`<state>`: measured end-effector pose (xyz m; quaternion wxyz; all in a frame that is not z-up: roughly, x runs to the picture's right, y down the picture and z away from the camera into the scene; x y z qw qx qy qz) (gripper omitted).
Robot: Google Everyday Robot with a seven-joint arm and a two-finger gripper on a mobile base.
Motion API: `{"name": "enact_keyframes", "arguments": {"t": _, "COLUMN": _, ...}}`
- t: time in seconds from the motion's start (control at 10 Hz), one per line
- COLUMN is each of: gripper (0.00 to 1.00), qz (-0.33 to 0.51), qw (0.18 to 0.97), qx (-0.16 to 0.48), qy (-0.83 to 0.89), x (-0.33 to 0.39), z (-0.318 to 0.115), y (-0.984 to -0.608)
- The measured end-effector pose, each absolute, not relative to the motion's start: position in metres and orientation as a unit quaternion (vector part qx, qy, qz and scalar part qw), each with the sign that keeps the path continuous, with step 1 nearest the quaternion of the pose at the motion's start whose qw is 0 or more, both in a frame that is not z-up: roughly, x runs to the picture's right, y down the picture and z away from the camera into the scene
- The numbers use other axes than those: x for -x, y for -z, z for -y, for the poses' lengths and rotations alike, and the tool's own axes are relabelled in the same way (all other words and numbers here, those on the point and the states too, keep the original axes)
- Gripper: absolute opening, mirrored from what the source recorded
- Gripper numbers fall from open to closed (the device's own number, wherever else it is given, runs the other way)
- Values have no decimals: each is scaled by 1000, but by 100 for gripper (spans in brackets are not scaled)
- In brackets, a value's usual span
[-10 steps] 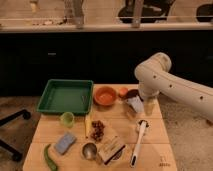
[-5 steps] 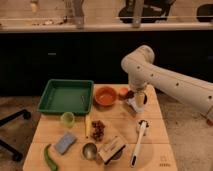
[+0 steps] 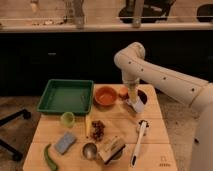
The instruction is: Place apple in metal cup
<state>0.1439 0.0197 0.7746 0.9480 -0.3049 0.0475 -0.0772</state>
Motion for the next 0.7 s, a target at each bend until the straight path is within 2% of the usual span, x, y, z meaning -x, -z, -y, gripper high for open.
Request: {"name": "enact_keyframes", "arguments": {"t": 0.7, "gripper": 80, "qz": -22, "qw": 938, "qx": 343, "qy": 42, "x": -126, "z": -19, "y": -804}}
